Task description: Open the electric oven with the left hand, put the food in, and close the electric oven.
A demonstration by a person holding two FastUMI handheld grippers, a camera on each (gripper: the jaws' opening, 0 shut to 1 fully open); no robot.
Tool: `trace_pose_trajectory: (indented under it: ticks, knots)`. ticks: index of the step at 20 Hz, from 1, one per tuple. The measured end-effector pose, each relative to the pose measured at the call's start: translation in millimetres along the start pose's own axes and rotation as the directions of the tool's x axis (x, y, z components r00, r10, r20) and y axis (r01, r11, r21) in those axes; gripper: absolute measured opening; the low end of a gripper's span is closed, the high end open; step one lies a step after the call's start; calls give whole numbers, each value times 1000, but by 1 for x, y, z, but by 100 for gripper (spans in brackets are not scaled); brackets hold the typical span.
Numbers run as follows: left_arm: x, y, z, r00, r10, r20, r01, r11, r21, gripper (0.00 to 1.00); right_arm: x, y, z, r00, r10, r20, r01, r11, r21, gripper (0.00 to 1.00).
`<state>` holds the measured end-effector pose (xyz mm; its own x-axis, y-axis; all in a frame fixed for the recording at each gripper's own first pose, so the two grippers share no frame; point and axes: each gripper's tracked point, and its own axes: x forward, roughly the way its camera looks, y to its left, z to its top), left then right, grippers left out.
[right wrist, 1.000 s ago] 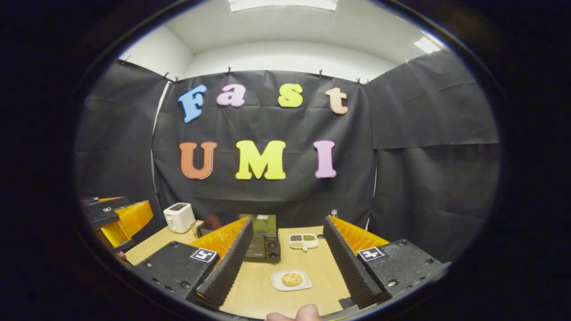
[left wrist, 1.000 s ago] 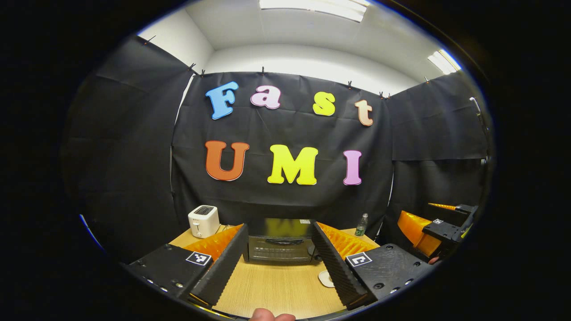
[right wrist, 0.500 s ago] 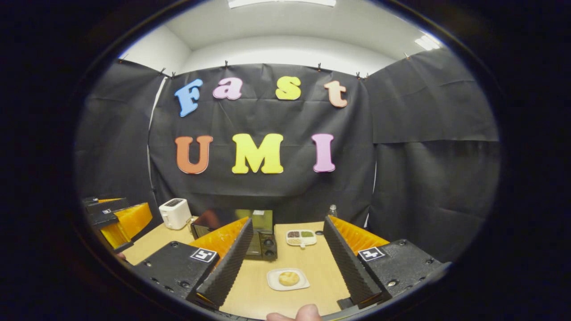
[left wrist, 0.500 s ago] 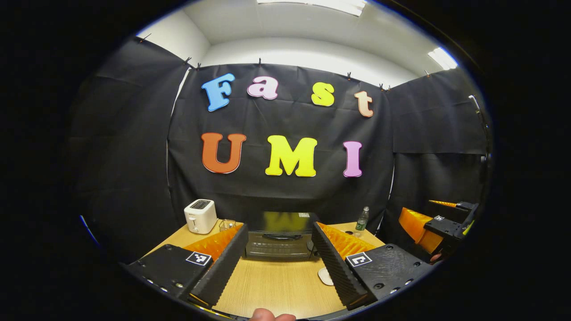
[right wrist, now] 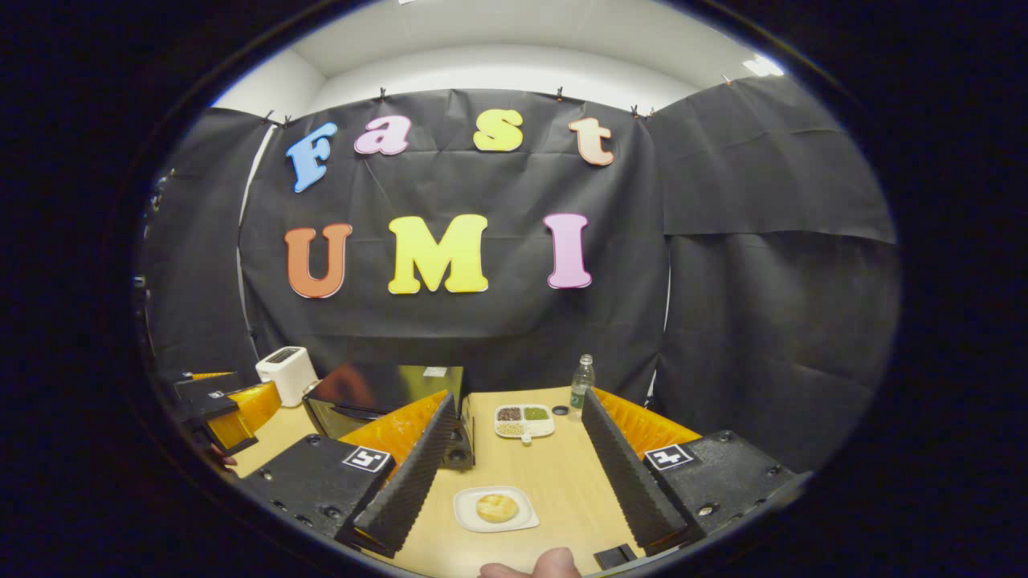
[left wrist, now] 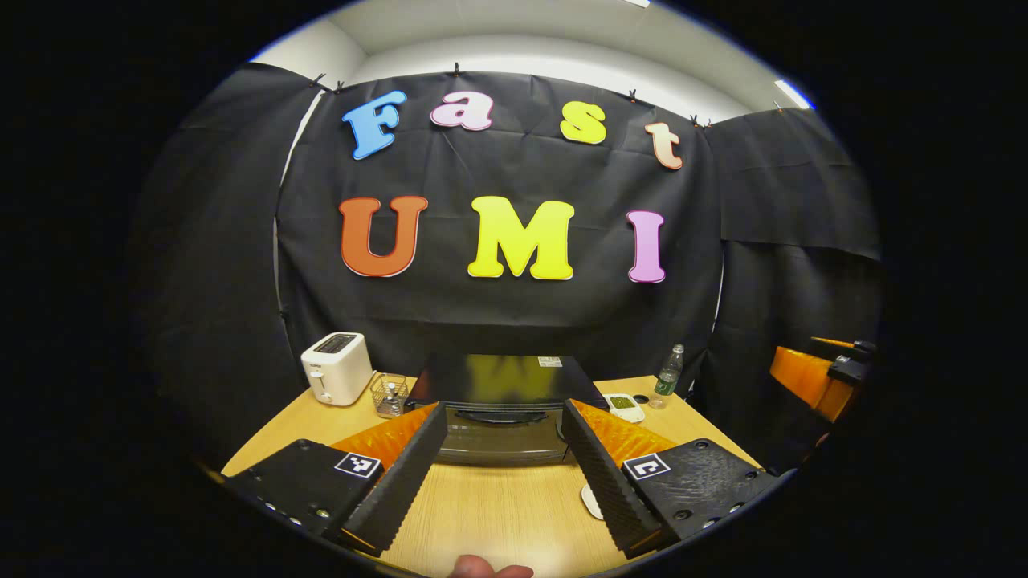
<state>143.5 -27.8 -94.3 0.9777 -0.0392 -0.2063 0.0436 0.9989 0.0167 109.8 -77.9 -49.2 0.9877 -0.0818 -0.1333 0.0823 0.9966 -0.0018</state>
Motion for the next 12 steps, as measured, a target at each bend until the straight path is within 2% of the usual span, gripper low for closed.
trace_pose_trajectory:
  ticks: [7,12]
  knots:
    - [126,9,-52,994,30,-109,-26,999,38,94,54,-30,-20,997,-26,-77,23,999,-42,98]
    - [169,17,-76,988,55,-147,-48,998,51,94,66,-50,-40,987,-69,-144,66,998,-25,98]
